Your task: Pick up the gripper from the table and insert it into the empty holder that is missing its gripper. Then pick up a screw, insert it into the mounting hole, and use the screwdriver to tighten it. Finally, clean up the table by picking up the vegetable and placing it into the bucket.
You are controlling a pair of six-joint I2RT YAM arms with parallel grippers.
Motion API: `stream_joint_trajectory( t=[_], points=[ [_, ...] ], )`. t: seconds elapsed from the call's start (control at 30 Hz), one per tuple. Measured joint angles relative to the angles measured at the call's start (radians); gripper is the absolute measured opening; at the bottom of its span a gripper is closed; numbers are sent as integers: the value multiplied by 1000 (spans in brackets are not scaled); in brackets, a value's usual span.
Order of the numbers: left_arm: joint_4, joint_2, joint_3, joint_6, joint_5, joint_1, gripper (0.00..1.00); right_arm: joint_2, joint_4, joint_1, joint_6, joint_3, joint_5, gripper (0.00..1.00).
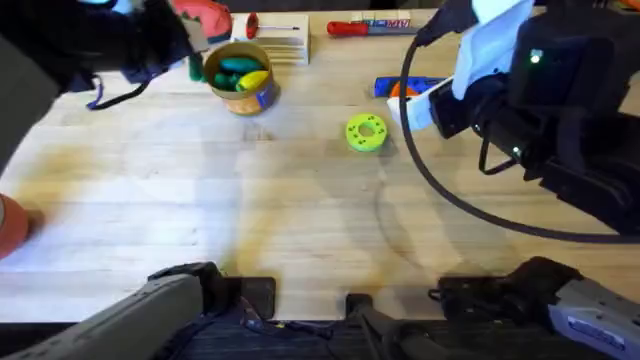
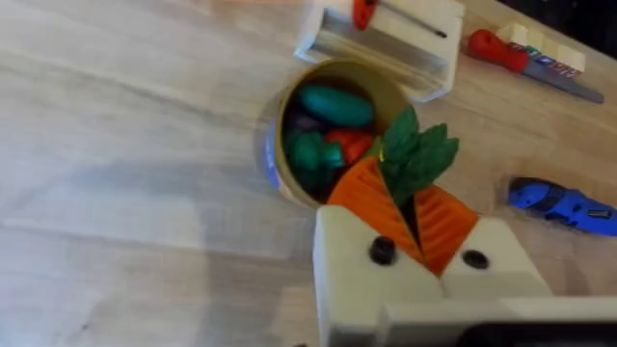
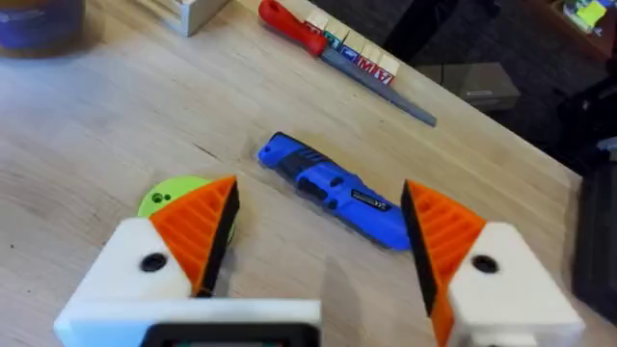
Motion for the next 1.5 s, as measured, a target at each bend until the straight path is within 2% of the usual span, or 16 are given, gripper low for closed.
stream_joint_trajectory(
  t=[0.07,0.17,0.37,0.4,0.53,0.63,0.7,0.73,0.77,0.8,1.0,1.2,1.3,1.5],
  points=[
    [65,27,0,19,7,-32,9,0,0,0,0,0,0,994],
    [153,78,0,38,15,-55,9,0,0,0,0,0,0,994],
    [209,169,0,48,15,-58,13,0,0,0,0,0,0,994],
    [207,183,0,51,15,-58,38,0,0,0,0,0,0,994],
    [204,219,0,56,15,-58,266,0,0,0,0,0,0,994],
    [203,234,0,60,14,-58,480,0,0,0,0,0,0,994],
    [204,236,0,65,15,-58,678,0,0,0,0,0,0,994],
    [207,237,0,63,15,-58,842,0,0,0,0,0,0,994],
    [209,237,0,61,15,-58,930,0,0,0,0,0,0,994],
    [210,237,0,62,15,-58,972,0,0,0,0,0,0,994],
    [210,205,0,62,53,-58,993,0,-17,0,0,0,0,993],
    [170,39,0,107,112,-58,993,-31,-68,0,58,2,0,991],
    [79,-58,3,160,131,-58,995,-82,-167,0,117,33,0,992],
    [-202,-215,5,332,153,-58,995,-171,-442,0,229,159,0,991]
  ],
)
